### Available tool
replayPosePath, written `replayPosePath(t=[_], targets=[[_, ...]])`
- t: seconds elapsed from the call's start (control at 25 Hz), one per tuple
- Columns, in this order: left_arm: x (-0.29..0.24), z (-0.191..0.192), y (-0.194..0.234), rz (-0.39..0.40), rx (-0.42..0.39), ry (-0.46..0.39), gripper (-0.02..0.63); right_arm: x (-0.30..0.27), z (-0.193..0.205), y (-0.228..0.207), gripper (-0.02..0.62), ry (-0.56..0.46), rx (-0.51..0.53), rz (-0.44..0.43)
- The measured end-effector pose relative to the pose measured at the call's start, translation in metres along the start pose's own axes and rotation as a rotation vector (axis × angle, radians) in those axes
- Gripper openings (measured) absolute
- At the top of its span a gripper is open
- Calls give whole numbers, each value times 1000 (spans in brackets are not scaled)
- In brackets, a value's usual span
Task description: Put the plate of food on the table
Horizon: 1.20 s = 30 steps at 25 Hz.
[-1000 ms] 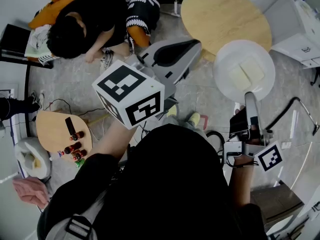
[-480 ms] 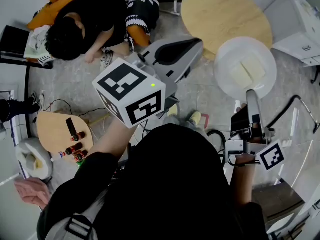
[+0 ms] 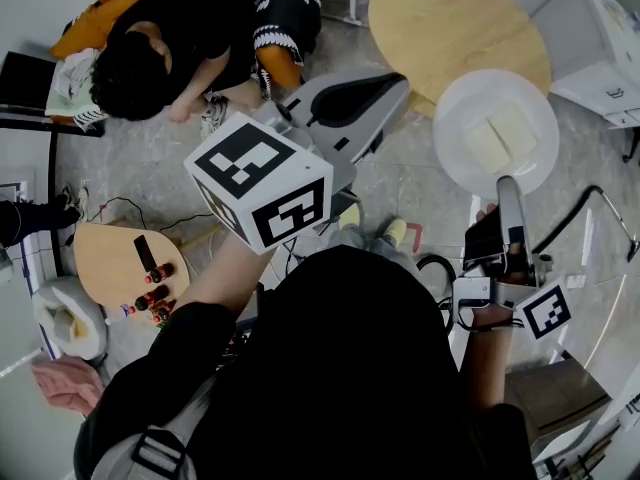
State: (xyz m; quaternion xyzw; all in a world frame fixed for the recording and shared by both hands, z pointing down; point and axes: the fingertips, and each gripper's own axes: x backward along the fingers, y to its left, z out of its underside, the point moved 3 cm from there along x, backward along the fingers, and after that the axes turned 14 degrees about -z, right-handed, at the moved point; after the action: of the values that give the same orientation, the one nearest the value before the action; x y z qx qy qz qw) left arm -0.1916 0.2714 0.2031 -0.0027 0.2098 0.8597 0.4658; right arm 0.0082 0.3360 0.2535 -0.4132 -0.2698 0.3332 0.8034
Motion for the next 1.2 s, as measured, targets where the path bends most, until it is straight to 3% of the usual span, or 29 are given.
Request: replayPosePath(t=[0.52,1.2], targets=[[22,-3,27,21,12,-19,-8,-20,26,12,17,-26,13,6],[13,-2,28,0,33,-17,-7,-31,15,11,17,-22,28,-15]])
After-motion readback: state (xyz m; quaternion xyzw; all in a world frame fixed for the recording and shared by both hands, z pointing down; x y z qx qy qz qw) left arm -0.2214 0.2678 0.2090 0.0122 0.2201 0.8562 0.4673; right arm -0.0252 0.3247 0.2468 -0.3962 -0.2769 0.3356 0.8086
